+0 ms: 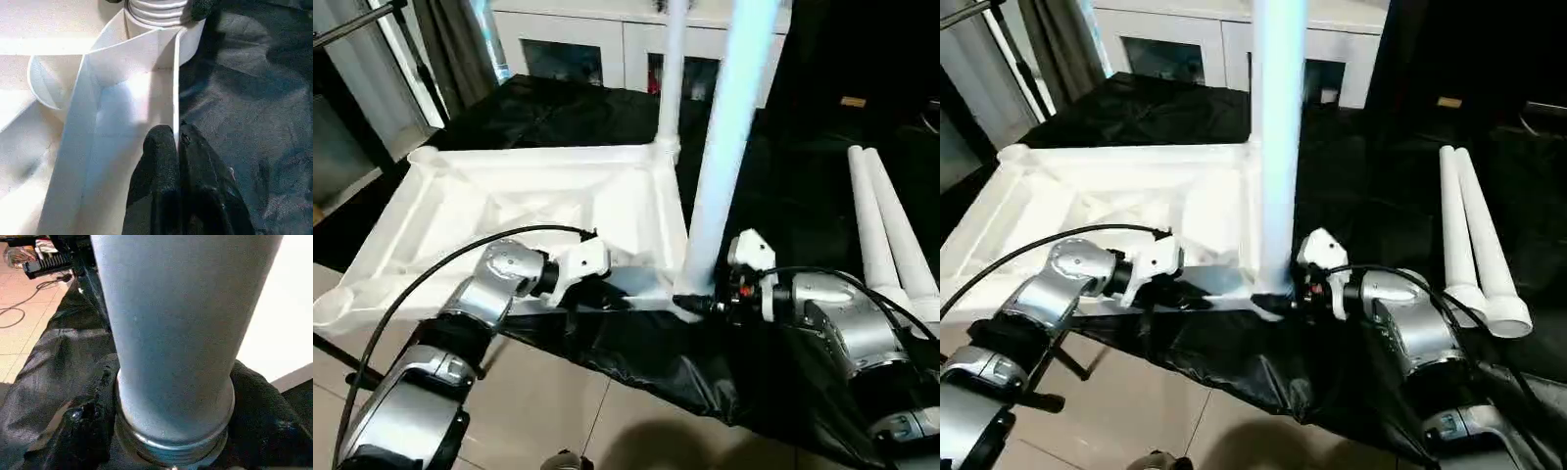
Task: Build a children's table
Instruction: Rotate leg to tighten
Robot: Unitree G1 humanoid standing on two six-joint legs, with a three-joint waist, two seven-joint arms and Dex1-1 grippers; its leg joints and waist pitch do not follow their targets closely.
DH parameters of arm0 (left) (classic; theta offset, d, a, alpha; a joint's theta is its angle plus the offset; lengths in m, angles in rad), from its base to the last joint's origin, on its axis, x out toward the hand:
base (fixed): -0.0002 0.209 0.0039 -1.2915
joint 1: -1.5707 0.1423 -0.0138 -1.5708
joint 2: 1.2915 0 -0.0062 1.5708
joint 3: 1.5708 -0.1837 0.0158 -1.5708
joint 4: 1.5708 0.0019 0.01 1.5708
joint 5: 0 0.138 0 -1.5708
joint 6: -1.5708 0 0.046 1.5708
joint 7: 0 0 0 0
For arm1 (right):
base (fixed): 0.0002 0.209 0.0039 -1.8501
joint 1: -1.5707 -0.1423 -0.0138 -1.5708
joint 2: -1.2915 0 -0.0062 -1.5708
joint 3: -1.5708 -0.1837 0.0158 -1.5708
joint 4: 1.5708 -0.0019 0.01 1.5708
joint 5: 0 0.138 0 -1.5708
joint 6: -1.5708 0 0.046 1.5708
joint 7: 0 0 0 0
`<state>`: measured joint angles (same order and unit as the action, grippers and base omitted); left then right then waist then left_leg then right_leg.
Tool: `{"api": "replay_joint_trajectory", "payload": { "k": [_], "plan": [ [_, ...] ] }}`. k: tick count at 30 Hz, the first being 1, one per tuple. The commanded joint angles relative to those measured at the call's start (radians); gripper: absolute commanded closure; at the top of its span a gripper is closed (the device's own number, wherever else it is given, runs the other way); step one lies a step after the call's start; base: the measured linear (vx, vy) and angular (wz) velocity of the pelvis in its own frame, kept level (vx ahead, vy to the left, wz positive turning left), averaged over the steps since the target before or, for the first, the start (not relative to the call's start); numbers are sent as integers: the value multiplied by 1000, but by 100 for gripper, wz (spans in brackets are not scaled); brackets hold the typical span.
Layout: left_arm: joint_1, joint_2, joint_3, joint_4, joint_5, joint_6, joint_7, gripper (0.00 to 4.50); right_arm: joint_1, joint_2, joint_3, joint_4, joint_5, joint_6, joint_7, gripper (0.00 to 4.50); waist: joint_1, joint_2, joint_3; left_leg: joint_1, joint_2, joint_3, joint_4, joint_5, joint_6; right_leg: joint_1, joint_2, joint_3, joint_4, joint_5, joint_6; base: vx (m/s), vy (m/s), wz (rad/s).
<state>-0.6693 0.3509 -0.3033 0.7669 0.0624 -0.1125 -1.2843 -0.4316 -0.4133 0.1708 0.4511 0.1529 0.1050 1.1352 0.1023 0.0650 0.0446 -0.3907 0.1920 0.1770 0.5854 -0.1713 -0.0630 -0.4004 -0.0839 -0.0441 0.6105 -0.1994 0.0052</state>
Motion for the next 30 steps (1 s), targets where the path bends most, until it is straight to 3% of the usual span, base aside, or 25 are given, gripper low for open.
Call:
{"api": "replay_joint_trajectory", "payload": {
  "k": [1, 7, 11, 13, 16, 19, 23, 27, 28, 30],
  "plan": [
    [1, 7, -2, -27, -13, 0, 2, 450, 8, 14, 38, -23, 3, 4, 41, 173, 4, -16, -66, 19, 38, -6, -63, -186, 82, 48, -57, 28, -61, -74, -277, 0, 0, 0],
    [7, -7, 9, -26, -15, 6, 27, 450, 30, 19, 42, -53, 13, 30, 31, 178, 7, -17, -69, 17, 36, -5, -57, -147, 100, 49, -57, 27, -56, -23, -280, 0, 0, 0],
    [6, -33, 22, -20, -8, 23, 87, 450, 39, 54, 16, -38, 7, 20, -47, 178, 8, -18, -66, 18, 37, -5, -60, -167, 92, 48, -58, 28, -60, -64, -275, 0, 0, 0],
    [-7, -61, 31, 4, 8, 43, 173, 450, 29, 98, -10, 6, -33, 8, -194, 178, 4, -19, -63, 19, 36, -5, -63, -192, 74, 43, -58, 29, -64, -108, -268, 0, 0, 0],
    [-21, -109, 37, 31, 34, 70, 300, 450, 9, 174, -62, 76, -76, 5, -435, 178, -10, -24, -57, 24, 30, -9, -74, -255, 22, 43, -62, 30, -82, -269, -223, 0, 0, 0],
    [-28, -163, 38, 42, 43, 95, 381, 450, -7, 254, -111, 124, -75, 29, -616, 178, -14, -21, -55, 26, 31, -10, -77, -270, 16, 37, -61, 33, -90, -312, -195, 0, 0, 0],
    [-35, -202, 31, 52, 63, 105, 454, 450, -18, 310, -131, 151, -84, 26, -731, 178, -14, -18, -57, 25, 31, -11, -79, -269, 11, 36, -60, 33, -89, -295, -181, 0, 0, 0],
    [-41, -243, 10, 50, 83, 100, 485, 450, -44, 365, -124, 183, -121, -32, -831, 178, -15, -18, -58, 24, 29, -11, -79, -270, 9, 36, -59, 33, -89, -270, -177, 0, 0, 0],
    [-41, -248, 5, 50, 87, 99, 489, 450, -49, 371, -122, 192, -131, -51, -844, 122, -13, -19, -60, 24, 28, -11, -78, -262, 16, 38, -60, 34, -88, -254, -178, 0, 0, 0],
    [-40, -246, -1, 47, 91, 88, 482, 450, -48, 372, -131, 189, -118, -56, -831, 108, -13, -19, -61, 21, 28, -11, -78, -249, 27, 40, -60, 33, -85, -228, -182, 0, 0, 0]
  ]
}}
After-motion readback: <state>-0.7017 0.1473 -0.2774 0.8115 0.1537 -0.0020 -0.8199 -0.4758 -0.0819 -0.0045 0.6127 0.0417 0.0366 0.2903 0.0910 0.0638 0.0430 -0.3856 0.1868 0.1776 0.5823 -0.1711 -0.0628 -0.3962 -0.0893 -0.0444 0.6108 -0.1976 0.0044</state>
